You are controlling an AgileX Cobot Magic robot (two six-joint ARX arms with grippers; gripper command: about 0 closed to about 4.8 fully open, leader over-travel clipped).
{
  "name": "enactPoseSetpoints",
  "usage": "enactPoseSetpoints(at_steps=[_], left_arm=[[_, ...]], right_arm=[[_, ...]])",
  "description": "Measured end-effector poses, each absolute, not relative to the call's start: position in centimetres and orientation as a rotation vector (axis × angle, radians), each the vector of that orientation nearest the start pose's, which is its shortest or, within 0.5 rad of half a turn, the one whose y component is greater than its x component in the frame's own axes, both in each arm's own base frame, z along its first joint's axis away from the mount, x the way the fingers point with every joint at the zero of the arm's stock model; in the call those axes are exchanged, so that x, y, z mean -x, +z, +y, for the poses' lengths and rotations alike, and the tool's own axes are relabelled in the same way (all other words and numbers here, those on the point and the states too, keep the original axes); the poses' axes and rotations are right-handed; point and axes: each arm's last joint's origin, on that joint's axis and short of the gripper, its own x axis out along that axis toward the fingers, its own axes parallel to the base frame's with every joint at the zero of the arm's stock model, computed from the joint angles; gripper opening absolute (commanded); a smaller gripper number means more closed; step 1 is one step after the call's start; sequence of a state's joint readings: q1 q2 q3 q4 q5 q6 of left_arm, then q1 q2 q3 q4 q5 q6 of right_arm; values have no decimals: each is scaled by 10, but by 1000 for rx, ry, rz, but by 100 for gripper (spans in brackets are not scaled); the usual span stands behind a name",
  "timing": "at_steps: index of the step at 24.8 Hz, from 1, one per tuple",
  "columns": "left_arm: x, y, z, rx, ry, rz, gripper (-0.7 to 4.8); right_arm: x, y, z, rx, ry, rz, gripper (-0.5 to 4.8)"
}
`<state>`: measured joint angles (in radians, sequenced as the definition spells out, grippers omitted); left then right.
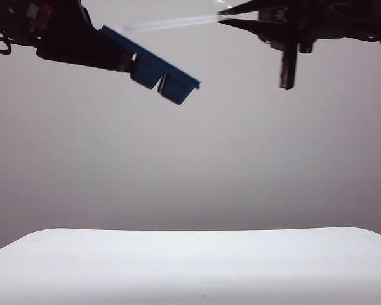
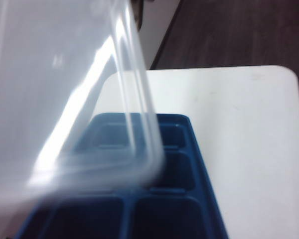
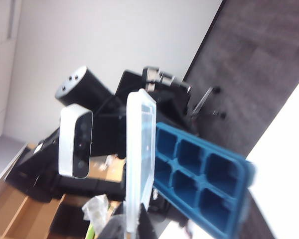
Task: Pick up the ice cube tray, remove its lid, and then place both the tray and the lid back on the table.
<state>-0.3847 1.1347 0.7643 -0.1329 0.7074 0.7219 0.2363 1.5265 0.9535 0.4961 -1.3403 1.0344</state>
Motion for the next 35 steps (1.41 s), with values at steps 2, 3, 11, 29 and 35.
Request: enactPoseSetpoints(at_steps=[2,3,11,29,35], left_arm=[[-213,265,-106,-555,-1188,133,233],[-212,265,-105,-557,-1186,144,232],[-222,242,-59,-360,-1290,94,182],[-280,105,-58,-222,-1277,340,220],[-287,100,-57,-309,-1172,350,297]], right_arm=[[-311,279,82,-860,1340,838,-4],[-314,279,70,-869,1310,817,-4],[-308,241,5,-934,1118,751,-4],[-298,80,8,-1150,895,1085,-4],[-299,48,6,-1162,763,1120,-4]])
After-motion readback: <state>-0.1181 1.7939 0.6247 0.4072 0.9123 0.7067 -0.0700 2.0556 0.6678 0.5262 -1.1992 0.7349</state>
